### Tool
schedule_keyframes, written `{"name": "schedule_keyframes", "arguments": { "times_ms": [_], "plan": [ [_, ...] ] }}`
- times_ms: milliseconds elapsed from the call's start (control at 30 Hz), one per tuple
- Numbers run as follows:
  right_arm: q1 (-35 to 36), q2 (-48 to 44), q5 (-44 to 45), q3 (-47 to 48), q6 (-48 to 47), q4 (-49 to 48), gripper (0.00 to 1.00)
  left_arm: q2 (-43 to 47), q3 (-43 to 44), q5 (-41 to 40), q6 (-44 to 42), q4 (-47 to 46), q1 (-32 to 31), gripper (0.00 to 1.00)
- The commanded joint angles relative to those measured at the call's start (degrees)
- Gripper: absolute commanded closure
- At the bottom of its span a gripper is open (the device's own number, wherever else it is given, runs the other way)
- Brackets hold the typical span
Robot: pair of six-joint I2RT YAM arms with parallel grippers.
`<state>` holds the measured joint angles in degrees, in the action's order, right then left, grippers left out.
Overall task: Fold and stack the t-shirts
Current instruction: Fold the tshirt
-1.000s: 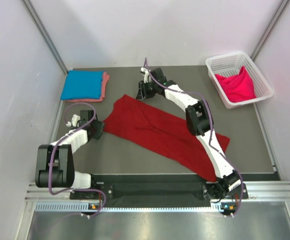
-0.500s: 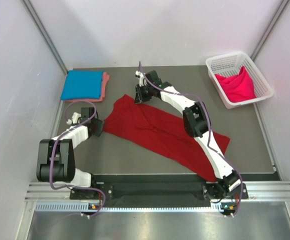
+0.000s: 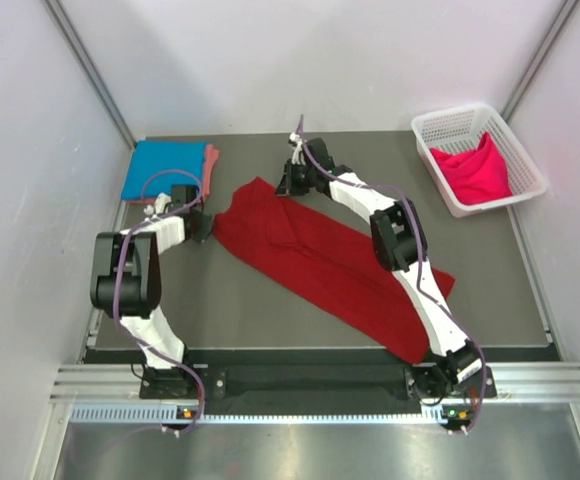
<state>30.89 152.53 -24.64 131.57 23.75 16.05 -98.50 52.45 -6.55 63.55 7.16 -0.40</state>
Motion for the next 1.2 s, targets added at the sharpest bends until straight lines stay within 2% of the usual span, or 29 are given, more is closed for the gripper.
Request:
{"name": "schedule_keyframes", "arguments": {
  "times_ms": [0,233,333,367,400,433,467,600,667,733,767,800,833,933,967,1033,1100,1167],
  "plan": [
    [-3.5,-0.9,3.0,0.1,7.8,-8.6,1.00,-6.3,8.1,-0.9,-5.8,-2.6,-1.2,1.00],
    [-9.9,-1.3,6.6,-2.8,16.1,-14.9,1.00,-21.0,27.5,-0.3,-13.5,-9.2,-3.8,1.00],
    [-12.5,-1.9,7.9,-5.1,17.8,-16.9,1.00,-30.6,40.6,2.1,-16.5,-8.6,-5.1,1.00],
    [-13.0,-1.9,9.1,-4.8,17.7,-16.8,1.00,-36.0,48.4,2.9,-17.0,-7.9,-5.2,1.00],
    [-13.9,-1.9,9.5,-4.7,17.4,-16.7,1.00,-38.7,52.5,4.8,-17.0,-7.4,-5.3,1.00],
    [-14.5,-1.8,10.0,-4.1,17.1,-16.2,1.00,-41.4,60.2,5.6,-16.8,-4.5,-5.3,1.00],
    [-15.1,-1.6,11.2,-3.6,16.7,-14.5,1.00,-46.0,63.7,6.2,-16.5,-3.8,-5.3,1.00],
    [-18.1,-0.5,11.5,-2.1,15.0,-12.0,1.00,-54.4,76.6,8.5,-15.2,-2.5,-5.2,1.00],
    [-19.0,-0.5,10.3,-1.9,13.9,-11.6,0.95,-56.1,79.4,8.4,-15.5,-2.5,-5.2,0.99],
    [-19.9,-0.7,9.2,-1.7,12.0,-10.1,0.88,-55.9,79.3,7.7,-15.9,-2.1,-5.1,0.91],
    [-20.1,-1.0,7.8,-1.2,10.2,-9.5,0.81,-55.3,79.2,7.4,-16.6,-0.6,-5.1,0.86],
    [-20.3,-1.8,7.4,-1.0,9.2,-7.2,0.77,-54.7,79.2,7.3,-17.3,0.7,-5.1,0.73],
    [-20.3,-2.5,7.1,-0.8,8.0,-5.9,0.65,-54.1,79.2,7.1,-18.1,2.1,-5.1,0.69],
    [-20.4,-6.2,6.5,-0.9,2.9,1.5,0.47,-49.5,76.1,7.1,-22.1,7.8,-5.1,0.54],
    [-20.4,-7.4,7.0,-1.2,0.4,3.7,0.43,-45.9,74.7,5.1,-24.0,9.1,-5.1,0.43],
    [-20.5,-11.9,7.9,-3.3,-1.9,9.7,0.36,-41.9,70.1,3.5,-26.1,13.2,-5.2,0.40],
    [-20.9,-17.1,9.3,-5.5,-4.3,13.7,0.34,-34.7,66.1,1.5,-29.3,15.3,-5.4,0.40],
    [-21.1,-21.4,11.6,-11.0,-6.4,19.8,0.32,-26.7,58.5,1.4,-31.1,18.1,-5.6,0.41]
  ]
}}
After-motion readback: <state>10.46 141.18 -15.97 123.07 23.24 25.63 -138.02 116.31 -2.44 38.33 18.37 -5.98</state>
